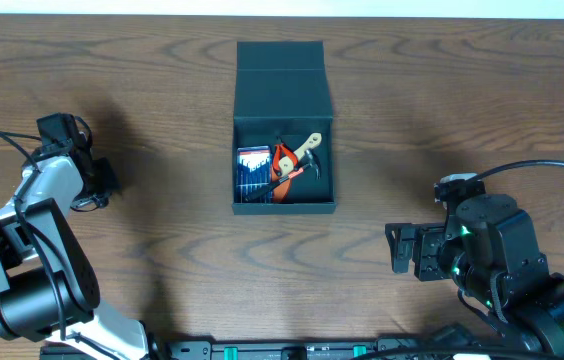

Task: Pack container
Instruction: 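Lift the screwdriver and swing it right toward the black box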

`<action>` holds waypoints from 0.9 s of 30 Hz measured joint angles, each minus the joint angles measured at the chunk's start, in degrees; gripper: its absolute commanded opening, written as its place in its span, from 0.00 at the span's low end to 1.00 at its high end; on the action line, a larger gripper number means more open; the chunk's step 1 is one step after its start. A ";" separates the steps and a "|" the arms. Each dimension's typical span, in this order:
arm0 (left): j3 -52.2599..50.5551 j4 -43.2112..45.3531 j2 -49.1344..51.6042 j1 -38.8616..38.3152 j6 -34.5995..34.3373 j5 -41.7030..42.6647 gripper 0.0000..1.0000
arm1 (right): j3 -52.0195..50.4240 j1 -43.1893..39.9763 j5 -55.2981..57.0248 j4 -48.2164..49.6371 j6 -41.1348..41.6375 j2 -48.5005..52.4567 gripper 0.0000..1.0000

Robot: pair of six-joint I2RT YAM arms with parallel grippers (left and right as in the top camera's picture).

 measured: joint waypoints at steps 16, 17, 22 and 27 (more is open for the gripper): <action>0.00 -1.20 -8.22 -0.57 0.00 1.79 0.06 | 0.00 0.00 0.00 0.00 0.00 0.00 0.99; 0.00 -1.44 -8.22 -0.70 0.00 1.97 0.06 | 0.00 0.00 0.02 0.00 0.00 0.00 0.99; 0.00 -1.81 -8.22 -1.90 0.00 2.62 0.06 | 0.00 0.00 0.00 0.00 0.00 0.00 0.99; 0.00 -2.08 -8.22 -2.95 -0.02 2.84 0.07 | 0.00 0.00 0.00 0.00 0.00 0.00 0.99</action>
